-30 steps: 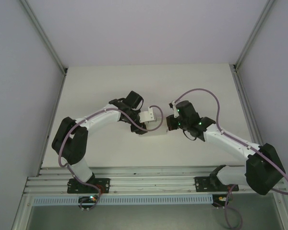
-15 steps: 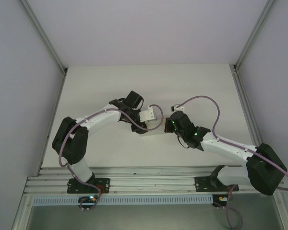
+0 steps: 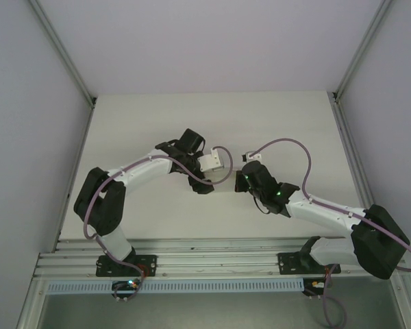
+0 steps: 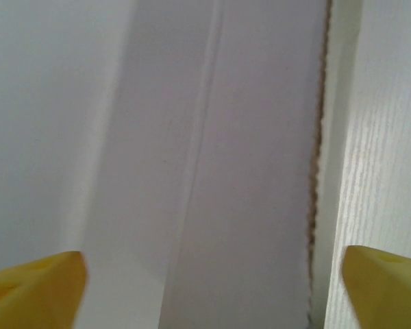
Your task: Assemble paper box
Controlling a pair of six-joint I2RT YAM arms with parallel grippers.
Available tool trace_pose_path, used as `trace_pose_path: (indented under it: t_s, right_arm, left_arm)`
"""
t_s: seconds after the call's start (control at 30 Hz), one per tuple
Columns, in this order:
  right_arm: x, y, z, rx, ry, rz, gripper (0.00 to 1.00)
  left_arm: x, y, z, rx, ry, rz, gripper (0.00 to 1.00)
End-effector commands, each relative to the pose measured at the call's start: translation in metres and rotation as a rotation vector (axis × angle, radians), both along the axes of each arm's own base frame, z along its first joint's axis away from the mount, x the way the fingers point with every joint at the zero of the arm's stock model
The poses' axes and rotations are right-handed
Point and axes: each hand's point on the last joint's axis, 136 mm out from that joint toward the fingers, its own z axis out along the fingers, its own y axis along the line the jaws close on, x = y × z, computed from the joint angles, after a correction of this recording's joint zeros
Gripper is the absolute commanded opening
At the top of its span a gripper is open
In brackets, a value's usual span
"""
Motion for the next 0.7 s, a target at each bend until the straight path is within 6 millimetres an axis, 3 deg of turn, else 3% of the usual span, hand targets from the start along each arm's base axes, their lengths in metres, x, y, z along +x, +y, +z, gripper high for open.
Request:
trace_pose_path:
  t_s: [0.0,0.2,0.37,0.5,0.67]
  right_arm:
    - [-0.011,-0.009,-0.024,-0.053,0.097,-0.042,0.0]
    - [-0.012,-0.003,-0.028,-0.059,0.096,-0.039,0.0]
    - [-0.013,0.001,-0.022,-0.086,0.093,-0.029,0.0]
    - [-0.014,0.004,-0.022,-0.075,0.107,-0.021,0.0]
    - [-0.015,0.007,-0.02,-0.074,0.12,-0.013,0.0]
  left_arm:
    - [-0.002,-0.001,0.026,-0.043,-0.075,0.019,1.0]
    - [-0.004,0.012,0.055,-0.112,-0.134,0.186,1.0]
    - [0.001,0.057,0.07,-0.116,-0.186,0.483,1.0]
    - [-0.008,0.089,0.065,-0.082,-0.175,0.628,0.89]
    - [-0.017,0.094,0.059,-0.069,-0.151,0.625,0.71]
